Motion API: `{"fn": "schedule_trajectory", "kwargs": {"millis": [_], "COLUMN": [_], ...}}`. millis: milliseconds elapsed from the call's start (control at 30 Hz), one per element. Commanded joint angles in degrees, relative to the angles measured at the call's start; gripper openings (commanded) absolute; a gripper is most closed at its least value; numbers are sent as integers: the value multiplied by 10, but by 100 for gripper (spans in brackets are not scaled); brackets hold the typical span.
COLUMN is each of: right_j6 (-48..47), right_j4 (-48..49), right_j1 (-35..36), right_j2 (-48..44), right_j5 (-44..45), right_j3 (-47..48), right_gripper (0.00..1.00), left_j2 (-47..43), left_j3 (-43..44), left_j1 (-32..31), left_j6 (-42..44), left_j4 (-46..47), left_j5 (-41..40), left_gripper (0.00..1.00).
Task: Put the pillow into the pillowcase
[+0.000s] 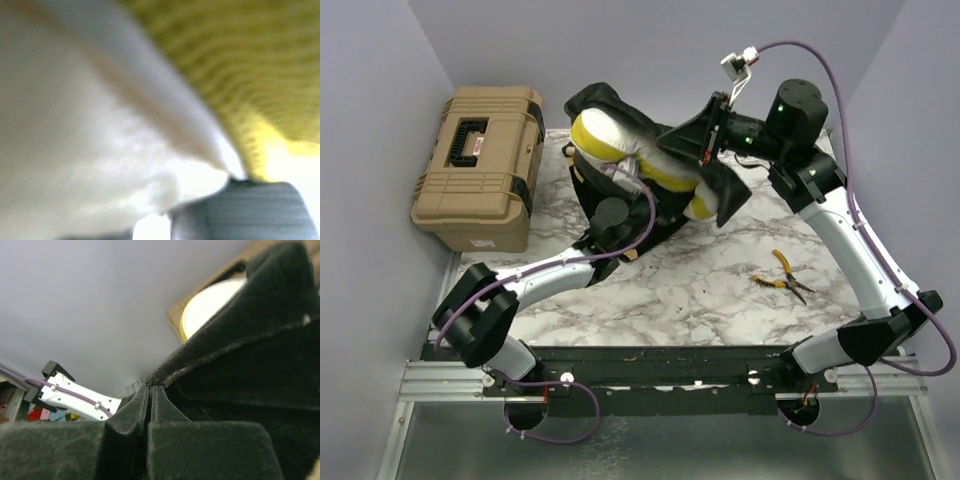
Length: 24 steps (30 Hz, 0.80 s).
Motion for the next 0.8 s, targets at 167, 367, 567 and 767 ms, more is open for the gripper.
{"fn": "schedule_trajectory", "kwargs": {"millis": [167,367,567,767], "right_j6": [29,44,67,96], "right_j4": [54,49,62,94], "right_j1": [23,22,23,23], "right_j2": [-104,-92,-68,-58], "right_j5": [-2,28,31,7], "right_j3": [-170,-198,-206,-226], "right_gripper": [0,0,0,0], "left_j2": [-286,-532,-654,-635], "left_j3": [-245,-293,-303,-304], "left_j1": [21,18,18,17], "left_j6": [-193,-249,-289,-280], "left_j4": [-253,-439,-469,-480], "left_j5": [-26,-82,-69,-106], "left_gripper": [72,98,99,92]}}
